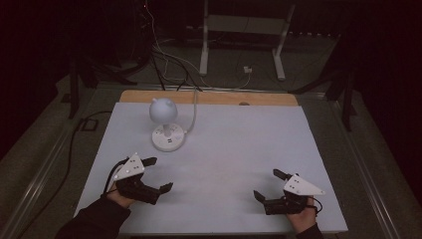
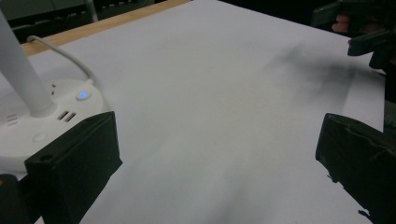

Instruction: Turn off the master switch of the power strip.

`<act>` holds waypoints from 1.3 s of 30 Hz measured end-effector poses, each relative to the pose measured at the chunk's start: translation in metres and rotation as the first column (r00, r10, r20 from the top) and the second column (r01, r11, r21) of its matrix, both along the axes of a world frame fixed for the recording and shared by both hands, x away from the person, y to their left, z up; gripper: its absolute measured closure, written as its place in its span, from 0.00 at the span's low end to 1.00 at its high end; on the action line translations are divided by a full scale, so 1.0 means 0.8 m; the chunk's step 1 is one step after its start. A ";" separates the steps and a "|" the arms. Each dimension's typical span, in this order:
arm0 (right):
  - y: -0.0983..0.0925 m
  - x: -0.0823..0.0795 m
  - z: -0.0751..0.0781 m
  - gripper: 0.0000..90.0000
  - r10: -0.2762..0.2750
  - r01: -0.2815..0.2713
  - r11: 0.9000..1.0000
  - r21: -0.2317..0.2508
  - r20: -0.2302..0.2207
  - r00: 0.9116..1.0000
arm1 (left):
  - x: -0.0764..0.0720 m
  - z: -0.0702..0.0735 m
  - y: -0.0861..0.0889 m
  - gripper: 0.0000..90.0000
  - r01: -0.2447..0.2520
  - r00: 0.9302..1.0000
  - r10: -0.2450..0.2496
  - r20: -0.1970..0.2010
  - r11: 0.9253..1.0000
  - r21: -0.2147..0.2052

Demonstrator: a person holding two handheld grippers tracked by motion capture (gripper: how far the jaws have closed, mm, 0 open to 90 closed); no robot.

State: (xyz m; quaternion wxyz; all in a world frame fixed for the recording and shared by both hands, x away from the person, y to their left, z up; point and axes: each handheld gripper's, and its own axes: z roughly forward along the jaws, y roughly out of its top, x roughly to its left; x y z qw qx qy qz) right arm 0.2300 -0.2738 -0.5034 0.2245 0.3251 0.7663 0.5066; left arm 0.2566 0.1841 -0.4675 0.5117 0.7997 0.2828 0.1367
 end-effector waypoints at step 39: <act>-0.002 0.000 0.000 0.00 0.000 0.000 1.000 0.011 -0.006 1.000 | 0.068 0.008 -0.034 0.00 -0.164 0.986 0.163 -0.028 0.986 -0.029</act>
